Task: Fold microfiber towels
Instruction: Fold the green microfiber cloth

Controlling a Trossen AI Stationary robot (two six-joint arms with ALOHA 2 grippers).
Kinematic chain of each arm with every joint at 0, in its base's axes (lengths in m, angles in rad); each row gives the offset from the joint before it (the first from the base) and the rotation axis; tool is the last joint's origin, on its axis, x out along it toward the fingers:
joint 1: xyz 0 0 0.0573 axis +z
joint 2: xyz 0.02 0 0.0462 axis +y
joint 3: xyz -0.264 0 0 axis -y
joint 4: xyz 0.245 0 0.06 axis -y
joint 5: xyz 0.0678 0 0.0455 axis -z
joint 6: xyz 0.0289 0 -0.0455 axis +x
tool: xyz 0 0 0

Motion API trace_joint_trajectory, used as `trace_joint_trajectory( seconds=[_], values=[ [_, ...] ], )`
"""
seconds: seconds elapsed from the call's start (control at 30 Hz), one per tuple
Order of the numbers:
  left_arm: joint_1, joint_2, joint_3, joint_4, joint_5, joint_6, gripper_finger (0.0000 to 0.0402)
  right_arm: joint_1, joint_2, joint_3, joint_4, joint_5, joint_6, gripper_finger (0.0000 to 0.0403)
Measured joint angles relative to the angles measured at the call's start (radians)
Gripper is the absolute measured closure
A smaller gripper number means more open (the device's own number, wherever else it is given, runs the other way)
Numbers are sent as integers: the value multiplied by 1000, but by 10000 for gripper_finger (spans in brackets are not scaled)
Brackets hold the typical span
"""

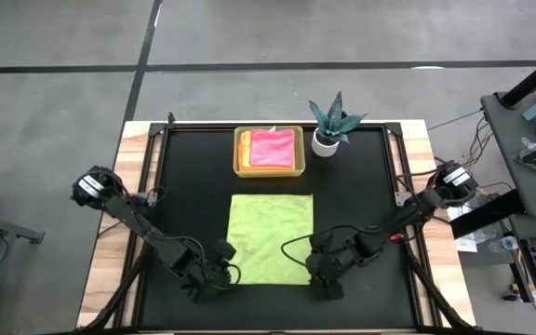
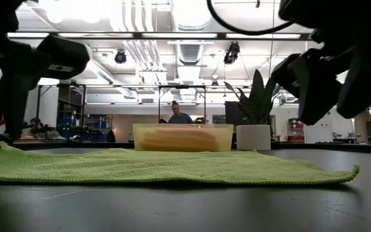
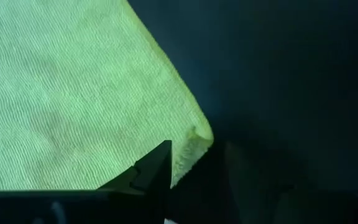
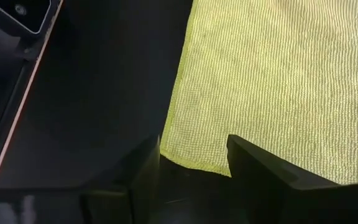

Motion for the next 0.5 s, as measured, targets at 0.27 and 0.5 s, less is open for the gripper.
trace_joint_trajectory(
  seconds=[0.27, 0.5],
  values=[
    [0, 0, -40, 70, -29, 1, 265, 25, 19, -5, 26, 24, 10, 234],
    [0, 0, -49, 92, -25, -2, 265, 54, 95, -5, 66, 21, 57, 238]
  ],
)
